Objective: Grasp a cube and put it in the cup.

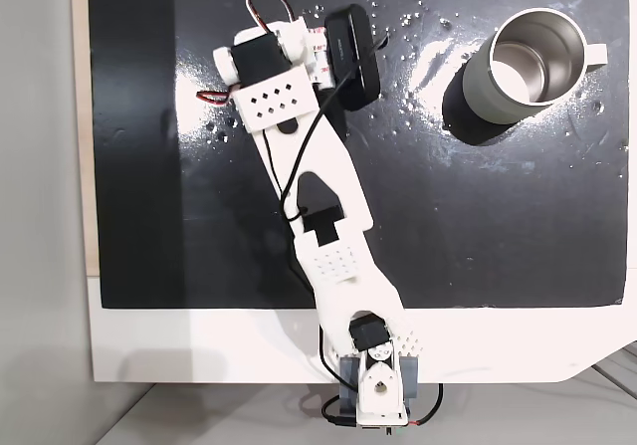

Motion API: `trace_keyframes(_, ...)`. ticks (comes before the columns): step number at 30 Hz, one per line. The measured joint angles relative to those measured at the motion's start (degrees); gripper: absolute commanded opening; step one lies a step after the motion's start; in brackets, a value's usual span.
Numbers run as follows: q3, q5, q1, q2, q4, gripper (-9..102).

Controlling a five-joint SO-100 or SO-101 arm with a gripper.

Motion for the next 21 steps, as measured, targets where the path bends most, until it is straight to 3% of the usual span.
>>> trace_keyframes(11,10.7,0.9,1.6,22.4,-1.4,0)
trace_keyframes(21,13.4,2.5,7.5,27.5,-1.5,0)
